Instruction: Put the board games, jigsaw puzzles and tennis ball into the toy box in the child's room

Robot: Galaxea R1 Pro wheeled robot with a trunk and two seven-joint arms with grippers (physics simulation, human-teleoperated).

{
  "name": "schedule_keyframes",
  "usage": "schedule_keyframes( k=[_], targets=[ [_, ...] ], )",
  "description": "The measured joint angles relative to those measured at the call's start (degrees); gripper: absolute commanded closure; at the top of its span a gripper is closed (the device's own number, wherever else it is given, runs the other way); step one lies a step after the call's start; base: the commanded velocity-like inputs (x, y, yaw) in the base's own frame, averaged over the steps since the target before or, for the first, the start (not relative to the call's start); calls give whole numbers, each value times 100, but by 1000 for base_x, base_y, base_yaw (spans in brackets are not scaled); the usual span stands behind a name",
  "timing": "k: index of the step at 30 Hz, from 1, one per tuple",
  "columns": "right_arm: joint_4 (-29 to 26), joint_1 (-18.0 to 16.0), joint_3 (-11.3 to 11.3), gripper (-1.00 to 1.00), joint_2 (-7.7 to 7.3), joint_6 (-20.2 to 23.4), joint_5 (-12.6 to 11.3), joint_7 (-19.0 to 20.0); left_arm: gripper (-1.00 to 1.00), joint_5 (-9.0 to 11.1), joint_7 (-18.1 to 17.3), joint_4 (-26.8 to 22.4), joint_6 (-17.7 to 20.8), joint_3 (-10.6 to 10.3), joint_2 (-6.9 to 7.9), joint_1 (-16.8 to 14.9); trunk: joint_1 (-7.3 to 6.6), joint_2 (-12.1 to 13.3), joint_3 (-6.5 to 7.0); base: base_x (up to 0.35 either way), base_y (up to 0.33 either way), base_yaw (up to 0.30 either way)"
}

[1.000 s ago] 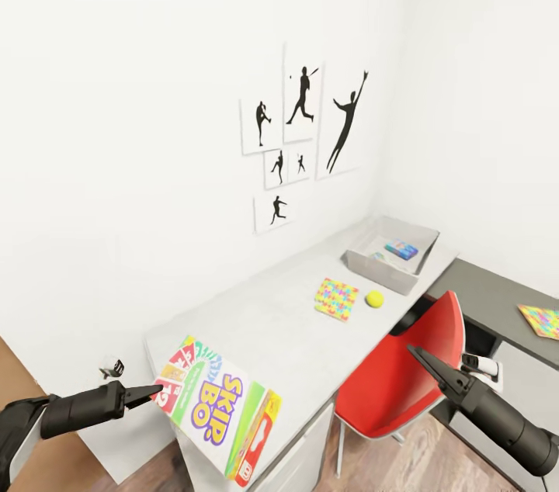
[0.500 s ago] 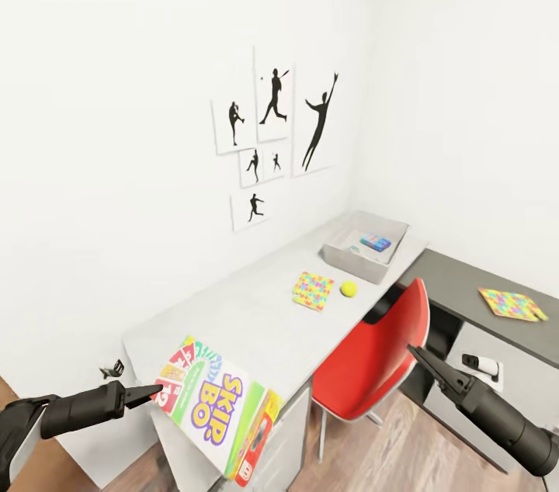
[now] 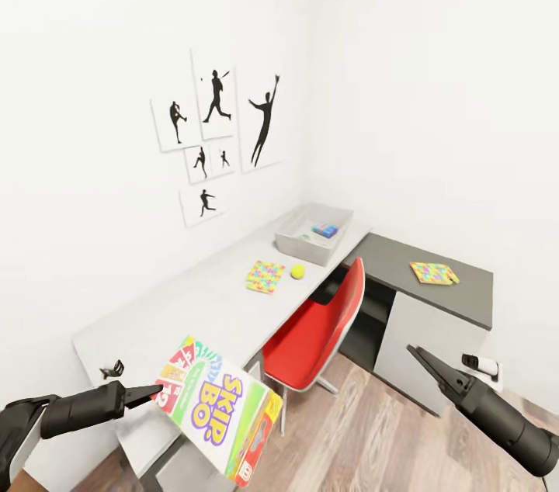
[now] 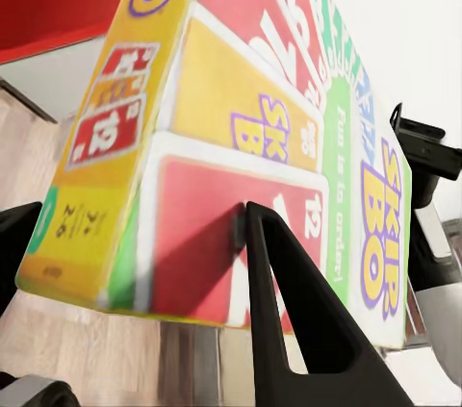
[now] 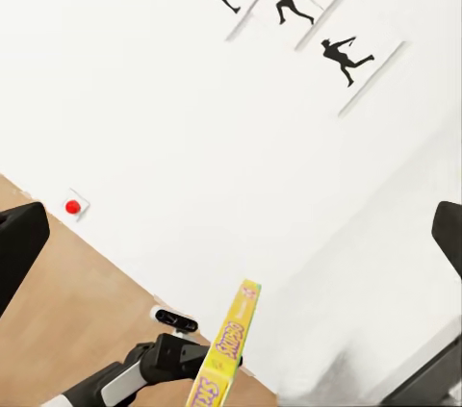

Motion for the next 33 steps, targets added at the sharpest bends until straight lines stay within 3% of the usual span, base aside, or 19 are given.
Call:
schedule_keyframes(
  k=[15,20,23,33],
  targets=[
    [9,0,-76,-100,-10,7,-5,5,100,3,0,0,-5,12,2,8,-1,0,0,-9,-9,-278],
    [24,-2,-278,-100,-23,14,-14,11,100,7,0,1,-22,426,15,8,-1,0,0,43,-44,-278],
    [74,-3,-593,-100,-26,20,-7,13,100,5,1,3,-26,810,31,9,-3,-1,0,182,-177,-191],
    [90,-2,-711,-100,-25,9,41,15,100,6,0,-3,-28,923,36,20,-1,0,0,62,-56,-17]
  ],
)
